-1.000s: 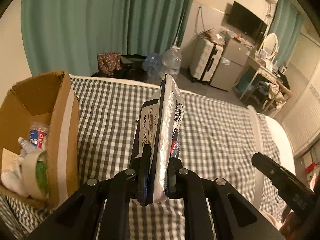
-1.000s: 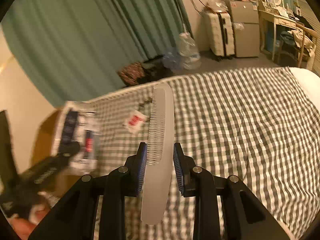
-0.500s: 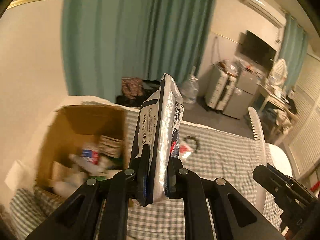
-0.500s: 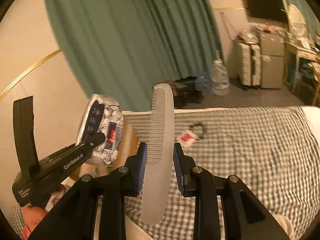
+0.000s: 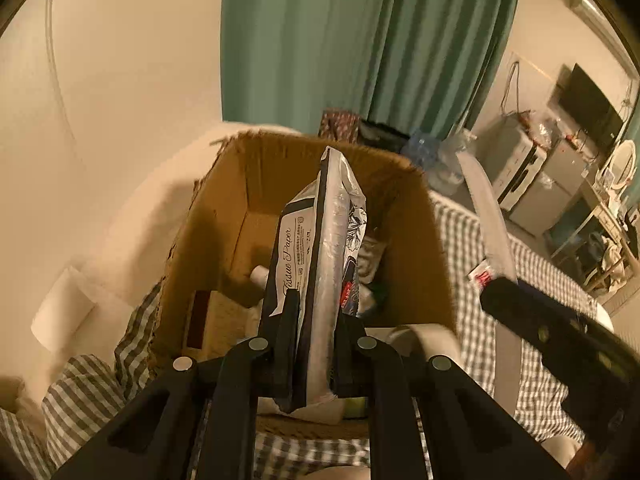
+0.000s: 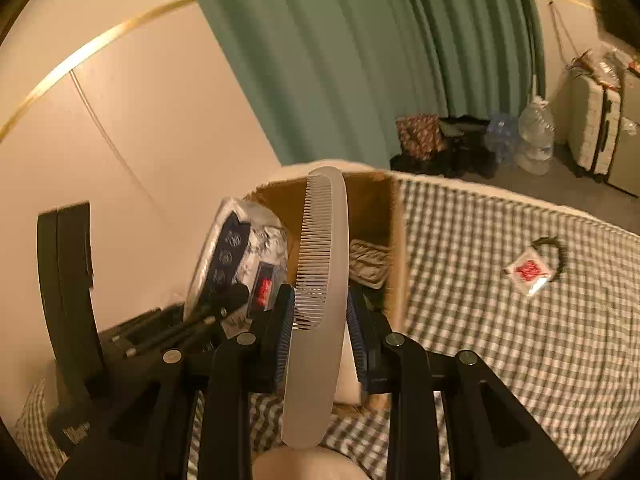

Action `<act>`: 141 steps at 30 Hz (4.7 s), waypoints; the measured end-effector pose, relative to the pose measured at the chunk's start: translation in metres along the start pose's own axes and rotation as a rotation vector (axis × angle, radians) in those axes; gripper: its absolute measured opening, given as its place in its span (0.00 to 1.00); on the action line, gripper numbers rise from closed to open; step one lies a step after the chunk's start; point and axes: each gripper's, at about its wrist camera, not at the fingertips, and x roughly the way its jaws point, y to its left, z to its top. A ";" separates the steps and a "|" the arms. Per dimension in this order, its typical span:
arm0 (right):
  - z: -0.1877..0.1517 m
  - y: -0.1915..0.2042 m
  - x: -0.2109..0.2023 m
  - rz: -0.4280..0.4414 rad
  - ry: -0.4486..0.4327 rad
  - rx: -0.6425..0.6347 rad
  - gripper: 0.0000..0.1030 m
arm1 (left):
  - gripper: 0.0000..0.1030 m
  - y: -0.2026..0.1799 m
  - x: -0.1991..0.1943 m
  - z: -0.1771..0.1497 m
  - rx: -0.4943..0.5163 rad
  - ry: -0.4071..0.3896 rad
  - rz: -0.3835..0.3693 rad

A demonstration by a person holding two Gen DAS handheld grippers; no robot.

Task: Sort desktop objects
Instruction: 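Carry the wipes pack and comb into the cardboard box and release, then move both tools back over the bed toward the red sachet and bracelet, then grasp the red-printed sachet with the left tool while the right grasps the bead bracelet, then carry the sachet and bead bracelet over the cardboard box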

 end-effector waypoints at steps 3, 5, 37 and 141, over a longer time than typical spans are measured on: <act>0.006 -0.002 0.023 0.008 0.021 0.004 0.26 | 0.12 0.004 0.011 0.000 0.012 0.009 0.008; 0.010 -0.002 0.037 0.009 0.031 0.002 0.28 | 0.13 0.007 0.014 0.000 0.019 0.014 0.013; -0.063 -0.173 -0.209 -0.437 -0.354 0.142 0.91 | 1.00 -0.199 -0.075 -0.067 0.194 -0.151 -0.116; 0.008 -0.006 -0.141 -0.073 -0.191 0.001 0.11 | 0.05 -0.068 -0.110 0.027 0.133 -0.209 -0.145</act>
